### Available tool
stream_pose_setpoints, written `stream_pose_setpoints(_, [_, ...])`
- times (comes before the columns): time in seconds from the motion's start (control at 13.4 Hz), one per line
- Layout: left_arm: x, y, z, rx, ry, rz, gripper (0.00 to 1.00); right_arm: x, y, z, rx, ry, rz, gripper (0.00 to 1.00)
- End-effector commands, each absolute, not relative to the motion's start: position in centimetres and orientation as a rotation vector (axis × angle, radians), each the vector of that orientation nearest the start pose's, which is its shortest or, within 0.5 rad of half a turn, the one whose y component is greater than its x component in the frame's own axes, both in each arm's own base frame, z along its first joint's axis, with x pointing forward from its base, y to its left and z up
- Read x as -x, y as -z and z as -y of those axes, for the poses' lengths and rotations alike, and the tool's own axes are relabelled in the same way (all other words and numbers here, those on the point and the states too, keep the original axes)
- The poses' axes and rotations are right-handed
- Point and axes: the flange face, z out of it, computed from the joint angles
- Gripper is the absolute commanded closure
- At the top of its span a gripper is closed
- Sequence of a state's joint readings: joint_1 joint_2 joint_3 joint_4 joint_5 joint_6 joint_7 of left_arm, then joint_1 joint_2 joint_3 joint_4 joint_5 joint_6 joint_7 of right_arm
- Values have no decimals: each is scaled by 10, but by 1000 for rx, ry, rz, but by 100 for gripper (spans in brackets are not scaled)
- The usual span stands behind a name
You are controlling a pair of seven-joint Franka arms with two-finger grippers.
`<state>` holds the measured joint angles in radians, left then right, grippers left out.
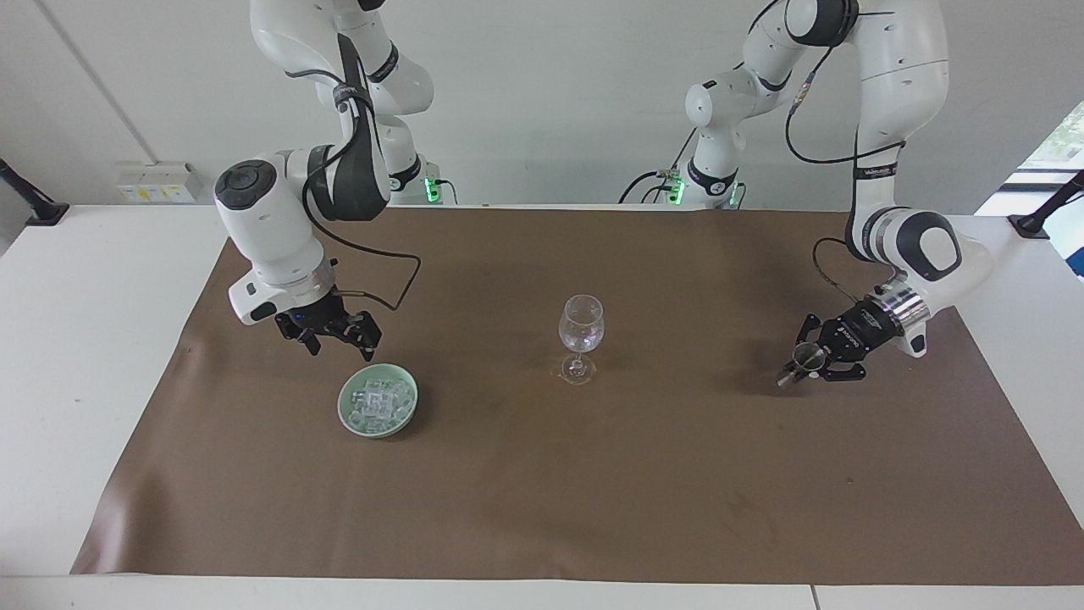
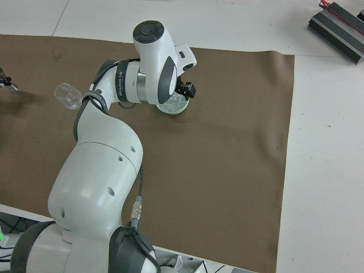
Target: Pour wine and add ice with both arms
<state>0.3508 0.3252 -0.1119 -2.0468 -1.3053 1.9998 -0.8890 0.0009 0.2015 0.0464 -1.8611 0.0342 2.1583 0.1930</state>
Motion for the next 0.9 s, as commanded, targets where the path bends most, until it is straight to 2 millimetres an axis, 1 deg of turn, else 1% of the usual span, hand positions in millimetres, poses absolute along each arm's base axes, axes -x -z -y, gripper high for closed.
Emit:
stream_pose_setpoints(0.0, [-566,-275,-96,-1144,790,-1699,100,-628,-405,-33,3074,188,-233,0])
stream_pose_setpoints(0.07, [-563,-270,-94,-1152,791,-1689,100,-631,-397,-34,3072,195,-234,0])
stream_pose_setpoints(0.15, [-563,-270,-94,-1152,790,-1687,100,-634,-389,-37,3073,200,-227,0])
stream_pose_setpoints(0.22, [-563,-270,-95,-1154,786,-1685,100,-637,-380,-47,3072,204,-207,0])
stream_pose_setpoints(0.37, [-557,-264,-95,-1171,777,-1672,100,-643,-363,-53,3066,213,-253,0])
stream_pose_setpoints(0.45, [-555,-263,-96,-1177,771,-1667,100,-645,-361,-60,3077,231,-241,0])
stream_pose_setpoints(0.52, [-554,-262,-100,-1173,765,-1668,100,-646,-359,-61,3086,232,-239,0])
stream_pose_setpoints(0.67, [-552,-260,-101,-1173,764,-1669,100,-646,-358,-62,3086,227,-239,8])
stream_pose_setpoints(0.75, [-552,-259,-100,-1179,762,-1663,100,-646,-357,-62,3087,225,-239,10])
stream_pose_setpoints(0.82, [-552,-259,-100,-1179,759,-1666,100,-646,-356,-62,3086,222,-246,16])
